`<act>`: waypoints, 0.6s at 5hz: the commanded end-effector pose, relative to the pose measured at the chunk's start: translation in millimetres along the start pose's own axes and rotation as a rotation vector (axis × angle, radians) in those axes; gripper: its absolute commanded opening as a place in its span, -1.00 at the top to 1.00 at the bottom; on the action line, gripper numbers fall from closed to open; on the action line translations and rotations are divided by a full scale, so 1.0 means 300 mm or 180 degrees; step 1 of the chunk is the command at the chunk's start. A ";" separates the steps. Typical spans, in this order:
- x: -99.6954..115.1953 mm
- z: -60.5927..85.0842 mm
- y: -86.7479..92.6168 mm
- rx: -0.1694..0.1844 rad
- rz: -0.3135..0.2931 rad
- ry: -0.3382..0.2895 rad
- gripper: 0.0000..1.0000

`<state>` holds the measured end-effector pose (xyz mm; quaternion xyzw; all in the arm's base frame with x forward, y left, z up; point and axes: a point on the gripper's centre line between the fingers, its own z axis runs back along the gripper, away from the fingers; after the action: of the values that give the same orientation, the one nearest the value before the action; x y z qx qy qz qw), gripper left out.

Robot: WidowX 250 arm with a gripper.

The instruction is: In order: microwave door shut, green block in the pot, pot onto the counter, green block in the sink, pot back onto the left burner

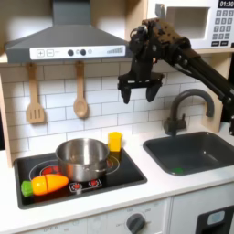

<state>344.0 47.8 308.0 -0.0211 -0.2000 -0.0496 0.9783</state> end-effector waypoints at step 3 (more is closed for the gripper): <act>0.088 0.092 -0.087 -0.0287 -0.0239 -0.0459 -1.00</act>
<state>351.7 19.4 347.7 -0.0606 -0.2731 -0.0966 0.9552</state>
